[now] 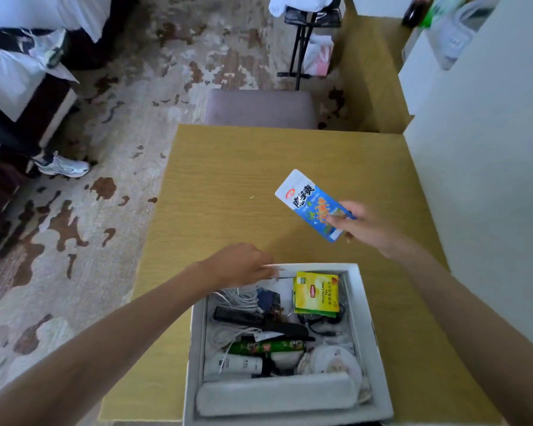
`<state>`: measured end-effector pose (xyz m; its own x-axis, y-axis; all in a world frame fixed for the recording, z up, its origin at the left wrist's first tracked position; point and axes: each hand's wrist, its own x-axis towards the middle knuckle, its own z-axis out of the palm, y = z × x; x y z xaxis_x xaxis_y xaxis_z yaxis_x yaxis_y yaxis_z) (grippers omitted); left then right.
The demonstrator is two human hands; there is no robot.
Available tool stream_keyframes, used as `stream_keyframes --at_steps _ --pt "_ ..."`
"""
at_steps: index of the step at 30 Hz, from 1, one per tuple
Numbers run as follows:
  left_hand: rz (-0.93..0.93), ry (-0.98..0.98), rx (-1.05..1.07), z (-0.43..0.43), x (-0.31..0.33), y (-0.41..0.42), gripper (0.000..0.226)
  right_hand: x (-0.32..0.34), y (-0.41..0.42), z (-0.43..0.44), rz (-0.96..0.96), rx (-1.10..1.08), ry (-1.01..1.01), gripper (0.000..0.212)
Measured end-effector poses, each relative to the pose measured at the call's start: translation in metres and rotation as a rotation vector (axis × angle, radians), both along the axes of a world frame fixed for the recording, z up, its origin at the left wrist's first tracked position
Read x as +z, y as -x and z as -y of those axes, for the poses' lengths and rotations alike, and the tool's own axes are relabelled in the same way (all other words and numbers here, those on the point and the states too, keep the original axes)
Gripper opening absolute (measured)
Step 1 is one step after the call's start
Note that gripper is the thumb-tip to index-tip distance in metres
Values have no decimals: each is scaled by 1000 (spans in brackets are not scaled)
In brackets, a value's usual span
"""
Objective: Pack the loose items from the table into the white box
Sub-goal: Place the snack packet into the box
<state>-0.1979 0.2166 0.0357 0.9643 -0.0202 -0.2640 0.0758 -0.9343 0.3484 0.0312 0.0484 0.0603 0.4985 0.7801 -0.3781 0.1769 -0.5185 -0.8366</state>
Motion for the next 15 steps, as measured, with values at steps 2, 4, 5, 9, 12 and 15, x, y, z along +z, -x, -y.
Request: stream_keyframes --at_steps 2,4,5,9,12,15 --pt "-5 -115 -50 4 4 -1 41 18 5 27 39 98 57 8" --pt "-33 -179 -59 7 8 -4 42 34 9 48 84 220 116 11" --pt "-47 -197 -57 7 11 -4 43 42 11 55 85 269 135 13" --pt "-53 -233 -90 8 16 -6 43 62 21 74 90 354 171 11" --pt "-33 -260 -106 8 15 -9 40 67 34 75 176 412 184 8" --pt "-5 -223 -89 5 14 -19 37 67 46 73 220 456 214 12"
